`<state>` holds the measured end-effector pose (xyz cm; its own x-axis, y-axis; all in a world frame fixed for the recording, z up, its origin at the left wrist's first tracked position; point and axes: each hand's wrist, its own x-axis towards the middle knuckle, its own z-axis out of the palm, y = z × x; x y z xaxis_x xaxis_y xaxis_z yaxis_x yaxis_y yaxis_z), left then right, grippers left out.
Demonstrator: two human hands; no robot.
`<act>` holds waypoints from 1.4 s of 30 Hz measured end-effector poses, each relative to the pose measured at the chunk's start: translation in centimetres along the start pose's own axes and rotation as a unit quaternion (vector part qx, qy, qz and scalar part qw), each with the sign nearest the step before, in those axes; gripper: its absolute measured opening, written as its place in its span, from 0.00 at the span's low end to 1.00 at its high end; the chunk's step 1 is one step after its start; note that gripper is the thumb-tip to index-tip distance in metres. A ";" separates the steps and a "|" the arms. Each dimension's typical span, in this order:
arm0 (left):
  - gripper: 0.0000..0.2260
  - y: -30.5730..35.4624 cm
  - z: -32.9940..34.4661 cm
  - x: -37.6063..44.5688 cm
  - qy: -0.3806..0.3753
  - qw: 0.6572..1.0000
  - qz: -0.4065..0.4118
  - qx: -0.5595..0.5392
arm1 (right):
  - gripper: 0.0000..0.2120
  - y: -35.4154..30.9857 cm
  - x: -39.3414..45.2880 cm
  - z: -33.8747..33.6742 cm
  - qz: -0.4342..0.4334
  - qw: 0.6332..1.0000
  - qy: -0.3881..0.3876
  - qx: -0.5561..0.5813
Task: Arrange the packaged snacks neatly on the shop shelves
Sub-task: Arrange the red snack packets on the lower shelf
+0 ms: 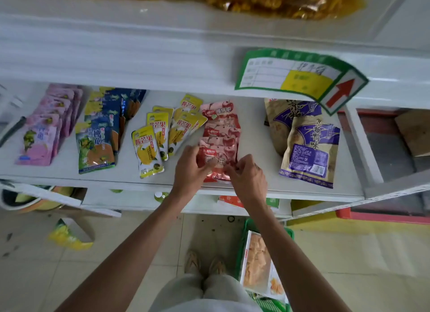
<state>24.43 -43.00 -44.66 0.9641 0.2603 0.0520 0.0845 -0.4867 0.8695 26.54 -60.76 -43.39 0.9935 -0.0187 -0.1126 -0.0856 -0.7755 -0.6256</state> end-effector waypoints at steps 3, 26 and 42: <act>0.32 -0.4 0.2 -0.9 0.097 0.993 0.029 0.057 | 0.22 -0.1 0.5 0.1 0.015 0.999 -0.025 -0.028; 0.14 0.9 1.8 0.3 0.120 0.960 0.092 0.235 | 0.05 -8.1 10.4 -6.4 -0.075 0.934 0.184 0.299; 0.16 6.3 -2.7 -4.2 -0.042 0.921 -0.204 -0.330 | 0.26 -2.7 -6.4 -1.8 -0.005 0.971 0.034 0.238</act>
<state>20.26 -44.88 -38.04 0.9041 0.2305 -0.3598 0.2999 0.2576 0.9185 20.56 -59.66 -39.58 0.9956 -0.0683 -0.0638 -0.0858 -0.3973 -0.9137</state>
